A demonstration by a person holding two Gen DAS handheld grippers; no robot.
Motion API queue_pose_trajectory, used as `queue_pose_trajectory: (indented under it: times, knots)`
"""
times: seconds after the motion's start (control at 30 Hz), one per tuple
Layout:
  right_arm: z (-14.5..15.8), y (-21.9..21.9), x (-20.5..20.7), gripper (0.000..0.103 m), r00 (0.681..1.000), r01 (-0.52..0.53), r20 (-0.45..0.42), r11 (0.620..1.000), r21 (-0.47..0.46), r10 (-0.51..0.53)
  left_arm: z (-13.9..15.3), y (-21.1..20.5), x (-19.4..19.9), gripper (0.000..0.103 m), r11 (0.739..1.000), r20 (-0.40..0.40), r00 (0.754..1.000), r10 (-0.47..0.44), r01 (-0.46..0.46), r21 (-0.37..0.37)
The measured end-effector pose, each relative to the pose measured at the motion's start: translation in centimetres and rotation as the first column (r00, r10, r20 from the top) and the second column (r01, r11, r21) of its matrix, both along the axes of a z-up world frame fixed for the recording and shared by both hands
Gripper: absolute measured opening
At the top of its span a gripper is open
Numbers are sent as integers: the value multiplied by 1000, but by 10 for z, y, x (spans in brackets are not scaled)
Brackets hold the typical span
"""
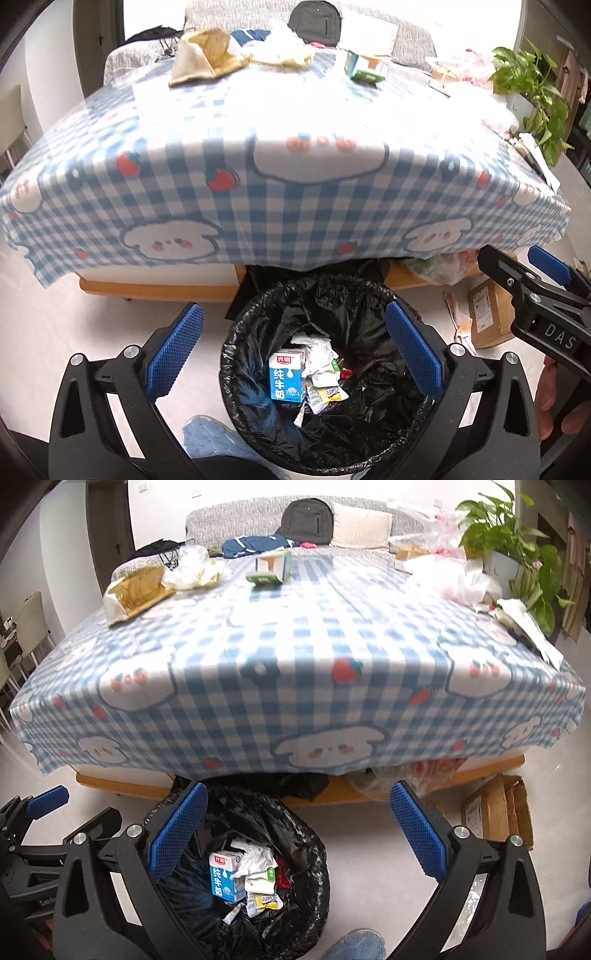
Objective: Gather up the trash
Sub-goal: 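Raise both open tools from the bin back toward the table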
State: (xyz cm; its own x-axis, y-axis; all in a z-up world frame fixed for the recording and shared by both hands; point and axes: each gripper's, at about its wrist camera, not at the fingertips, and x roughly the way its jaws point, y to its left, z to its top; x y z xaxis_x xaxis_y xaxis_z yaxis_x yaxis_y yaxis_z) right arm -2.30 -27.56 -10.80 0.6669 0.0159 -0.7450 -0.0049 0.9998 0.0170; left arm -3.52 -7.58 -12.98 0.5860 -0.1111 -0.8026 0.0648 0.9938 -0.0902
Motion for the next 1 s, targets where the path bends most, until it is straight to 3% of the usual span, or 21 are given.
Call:
queue_pose_trajectory:
  times: [0.7, 1.0]
  knots:
    - [72, 21, 22, 95, 995, -33, 95, 999, -14, 34, 75, 39, 23, 97, 995, 67, 994, 90, -88, -36]
    - [91, 23, 39, 95, 990, -47, 135, 999, -10, 48, 92, 39, 39, 97, 998, 100, 993, 64, -62, -21]
